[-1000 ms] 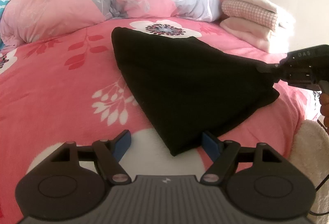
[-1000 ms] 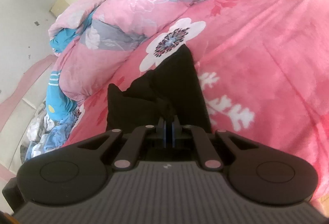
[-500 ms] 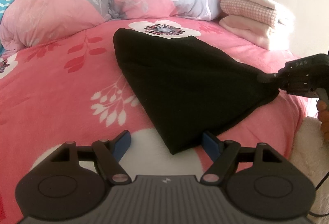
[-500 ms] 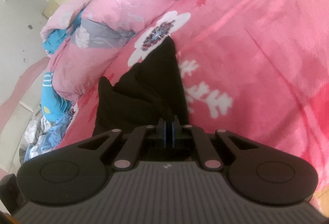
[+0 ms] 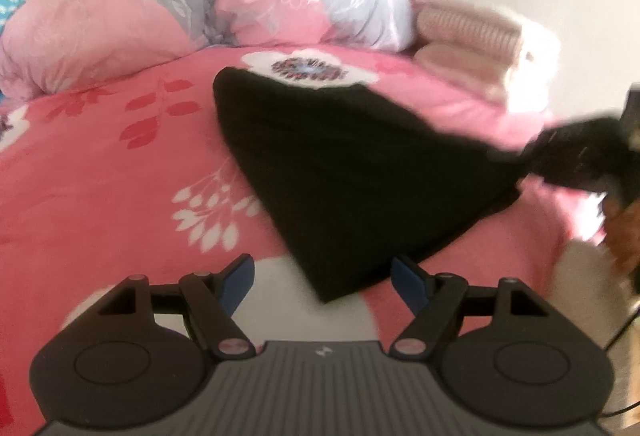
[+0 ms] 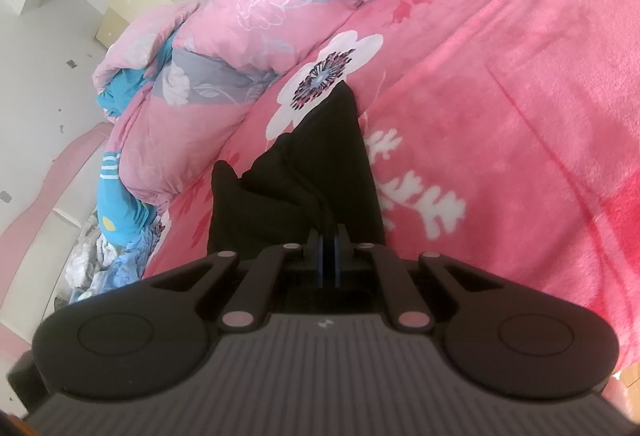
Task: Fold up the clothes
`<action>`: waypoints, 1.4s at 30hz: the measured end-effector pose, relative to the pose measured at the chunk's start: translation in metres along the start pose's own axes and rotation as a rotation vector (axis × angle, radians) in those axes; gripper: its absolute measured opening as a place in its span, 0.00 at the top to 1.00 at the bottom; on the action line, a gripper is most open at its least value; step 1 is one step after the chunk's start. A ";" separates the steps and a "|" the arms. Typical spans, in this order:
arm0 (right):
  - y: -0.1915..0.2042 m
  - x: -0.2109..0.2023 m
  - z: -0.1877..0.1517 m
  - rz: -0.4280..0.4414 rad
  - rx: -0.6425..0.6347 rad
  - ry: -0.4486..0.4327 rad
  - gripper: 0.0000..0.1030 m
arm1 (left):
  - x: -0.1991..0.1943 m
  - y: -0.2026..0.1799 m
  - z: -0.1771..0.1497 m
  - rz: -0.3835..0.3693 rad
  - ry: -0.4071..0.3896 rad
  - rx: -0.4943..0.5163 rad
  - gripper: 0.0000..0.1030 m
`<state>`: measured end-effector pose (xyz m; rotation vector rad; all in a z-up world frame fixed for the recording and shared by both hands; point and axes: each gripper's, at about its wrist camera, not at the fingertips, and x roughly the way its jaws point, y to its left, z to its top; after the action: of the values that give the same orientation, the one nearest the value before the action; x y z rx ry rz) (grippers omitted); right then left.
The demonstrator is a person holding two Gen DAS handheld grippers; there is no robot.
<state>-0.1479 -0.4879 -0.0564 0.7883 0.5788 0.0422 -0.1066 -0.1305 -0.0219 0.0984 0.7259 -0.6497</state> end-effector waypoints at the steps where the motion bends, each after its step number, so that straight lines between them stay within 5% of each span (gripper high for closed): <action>1: -0.001 0.001 -0.001 -0.006 -0.002 0.005 0.97 | -0.001 0.001 0.002 -0.009 -0.009 -0.014 0.26; 10: 0.003 0.005 -0.003 -0.062 -0.069 0.049 0.94 | 0.033 0.008 0.006 0.051 0.027 -0.028 0.27; 18: 0.027 -0.005 0.031 -0.053 -0.154 0.023 0.77 | 0.035 0.016 -0.003 0.007 -0.011 -0.003 0.25; 26: 0.082 0.081 0.072 -0.005 -0.294 0.141 0.60 | 0.037 0.022 -0.009 -0.047 -0.040 0.017 0.21; 34: 0.101 0.170 0.097 -0.041 -0.351 0.277 0.60 | 0.037 0.025 -0.015 -0.096 -0.068 0.041 0.17; 42: 0.108 0.211 0.095 -0.085 -0.409 0.356 0.62 | 0.036 0.029 -0.018 -0.122 -0.084 0.046 0.16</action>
<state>0.0972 -0.4216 -0.0301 0.3571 0.9059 0.2193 -0.0803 -0.1208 -0.0630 0.0694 0.6396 -0.7827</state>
